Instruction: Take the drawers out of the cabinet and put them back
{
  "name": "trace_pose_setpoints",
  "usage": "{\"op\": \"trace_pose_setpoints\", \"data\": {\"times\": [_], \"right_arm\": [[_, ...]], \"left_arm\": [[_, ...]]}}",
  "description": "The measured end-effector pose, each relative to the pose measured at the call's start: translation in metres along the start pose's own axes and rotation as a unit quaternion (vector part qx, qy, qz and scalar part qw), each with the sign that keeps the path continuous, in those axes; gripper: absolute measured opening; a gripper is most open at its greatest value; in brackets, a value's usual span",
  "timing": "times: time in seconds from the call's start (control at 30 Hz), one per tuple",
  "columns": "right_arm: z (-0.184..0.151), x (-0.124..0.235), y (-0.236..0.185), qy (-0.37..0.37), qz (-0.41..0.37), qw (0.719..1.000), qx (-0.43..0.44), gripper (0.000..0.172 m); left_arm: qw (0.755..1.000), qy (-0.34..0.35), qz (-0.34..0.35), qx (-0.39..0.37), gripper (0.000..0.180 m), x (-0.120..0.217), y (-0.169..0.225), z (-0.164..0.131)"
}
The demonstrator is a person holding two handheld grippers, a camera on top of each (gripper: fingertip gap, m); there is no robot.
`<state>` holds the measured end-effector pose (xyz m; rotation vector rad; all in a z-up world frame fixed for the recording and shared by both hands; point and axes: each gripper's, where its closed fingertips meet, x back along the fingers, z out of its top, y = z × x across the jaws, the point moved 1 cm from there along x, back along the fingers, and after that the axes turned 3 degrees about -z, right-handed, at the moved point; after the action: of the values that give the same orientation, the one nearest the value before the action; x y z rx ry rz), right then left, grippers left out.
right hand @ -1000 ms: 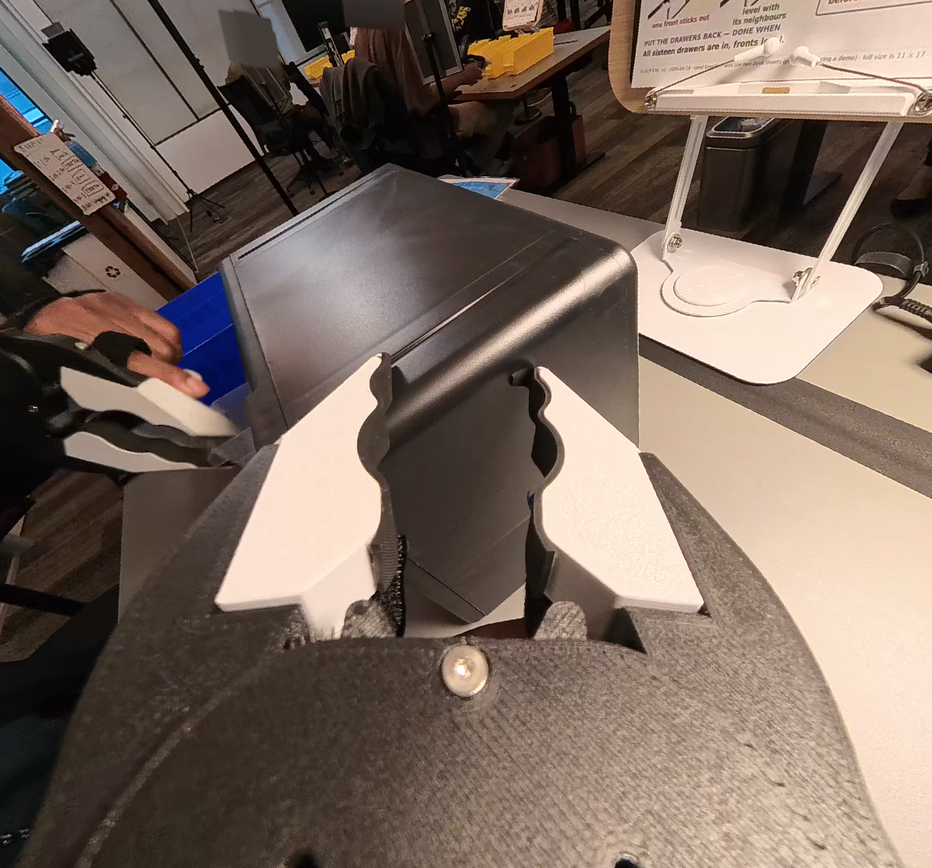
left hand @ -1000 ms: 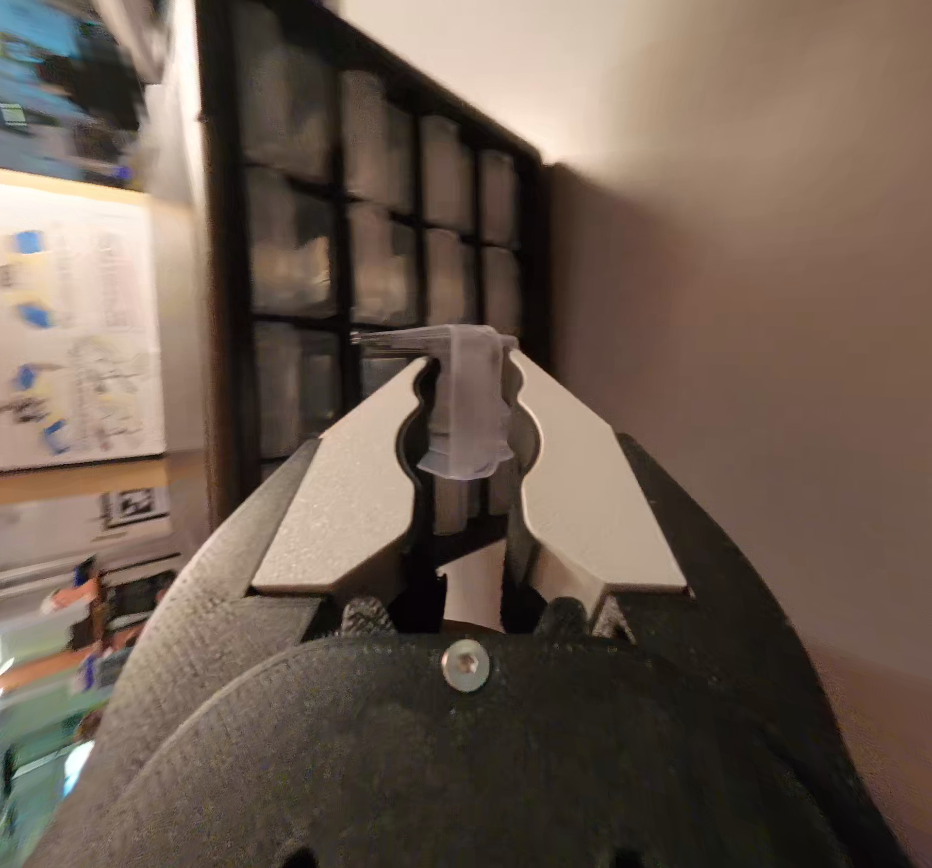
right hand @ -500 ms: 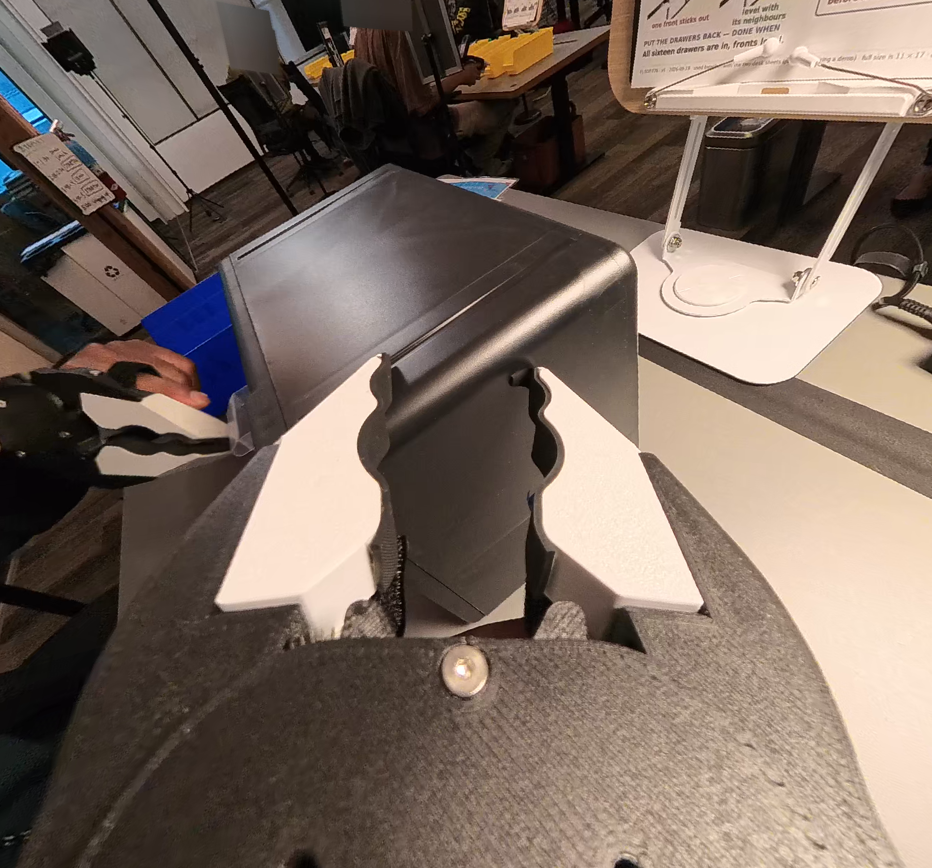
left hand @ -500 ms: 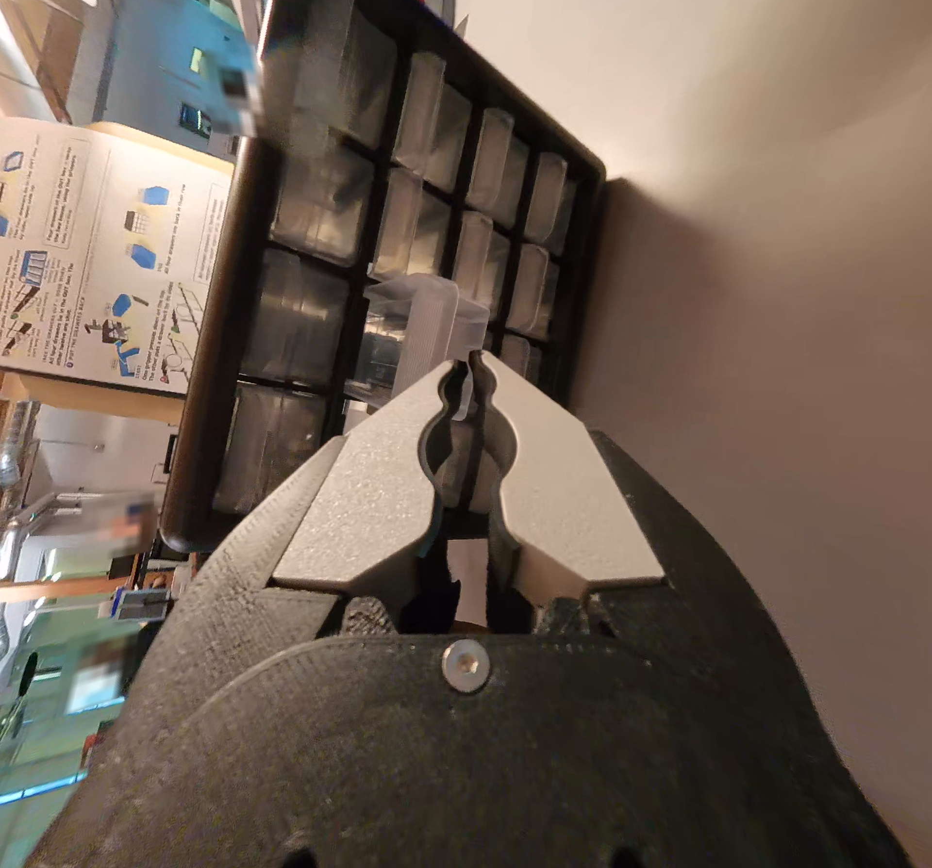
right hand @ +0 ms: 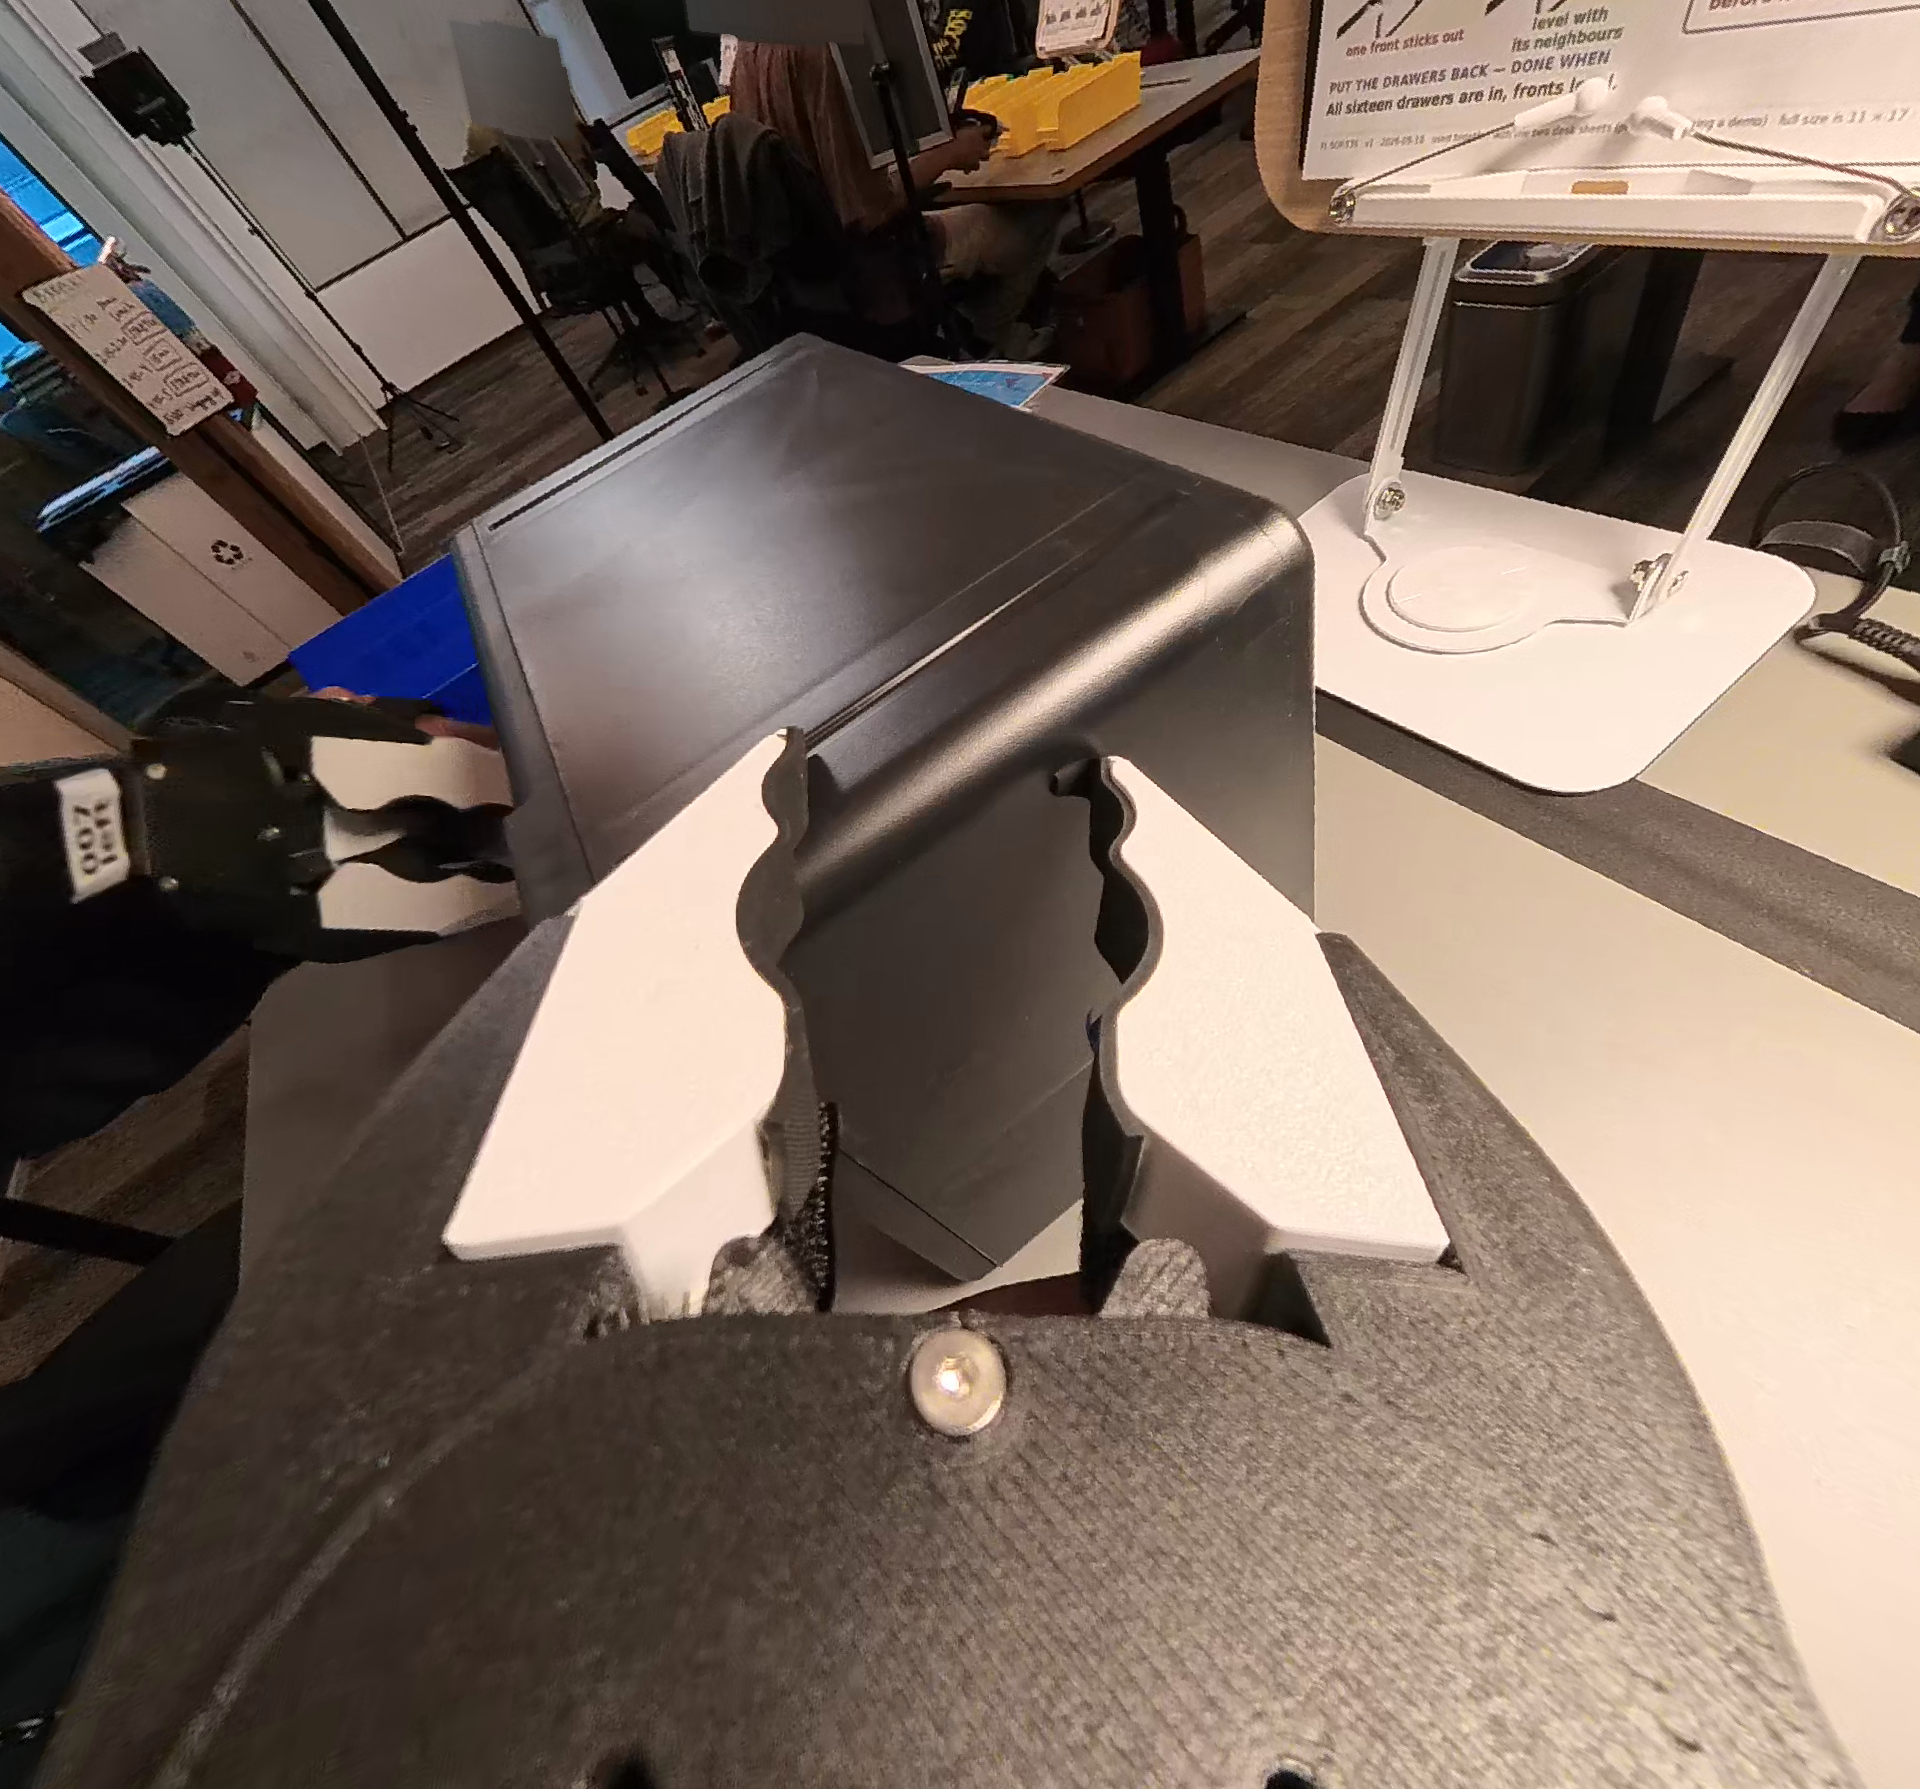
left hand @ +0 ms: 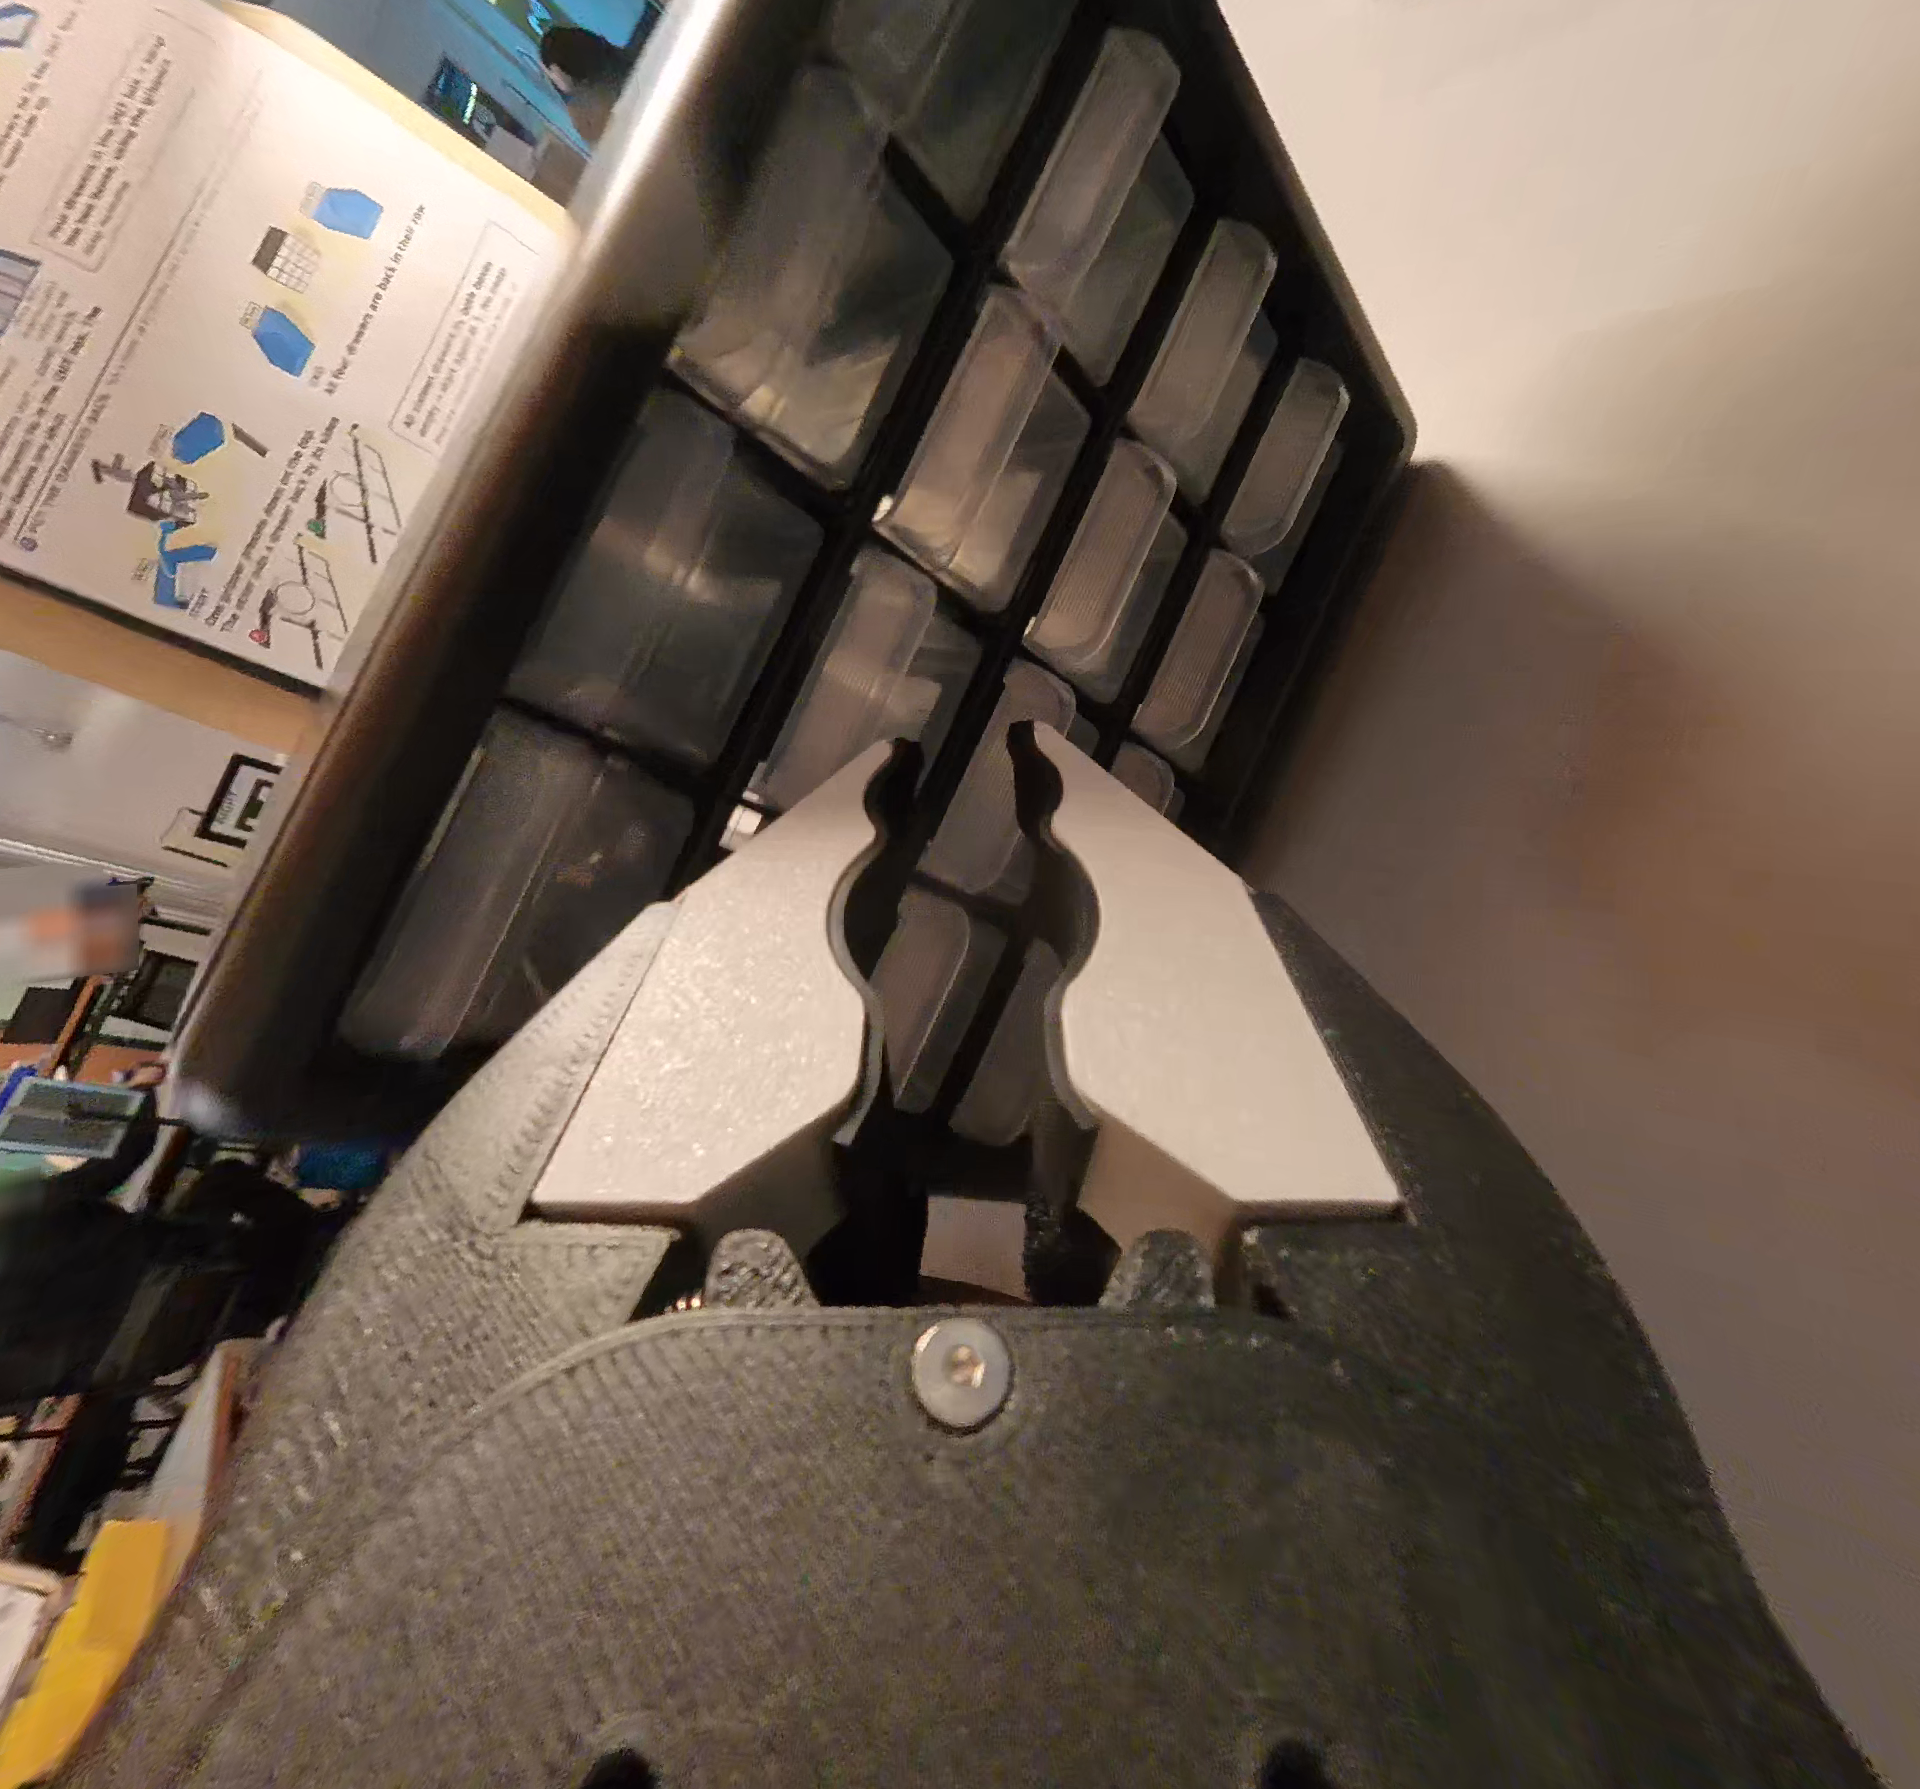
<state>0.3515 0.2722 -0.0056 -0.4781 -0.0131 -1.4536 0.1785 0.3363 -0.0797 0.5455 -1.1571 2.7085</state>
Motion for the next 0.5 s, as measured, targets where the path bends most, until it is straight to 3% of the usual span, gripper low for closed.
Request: {"op": "trace_pose_setpoints", "data": {"times": [0.13,0.3,0.4,0.5], "right_arm": [[0.0,0.0,0.0,-0.001,-0.001,1.0,0.002,0.057],[0.0,0.0,0.0,-0.001,-0.004,1.0,0.003,0.057],[0.0,0.0,0.0,0.0,-0.006,1.0,0.002,0.057],[0.0,0.0,0.0,0.0,-0.007,1.0,0.003,0.057]], "left_arm": [[0.998,0.011,0.027,0.049,0.021,0.028,-0.016,-0.012],[0.99,-0.012,0.083,0.112,0.025,0.076,-0.049,-0.048],[0.977,-0.041,0.126,0.168,0.028,0.116,-0.08,-0.084],[0.959,-0.101,0.164,0.208,0.035,0.157,-0.111,-0.14]]}}
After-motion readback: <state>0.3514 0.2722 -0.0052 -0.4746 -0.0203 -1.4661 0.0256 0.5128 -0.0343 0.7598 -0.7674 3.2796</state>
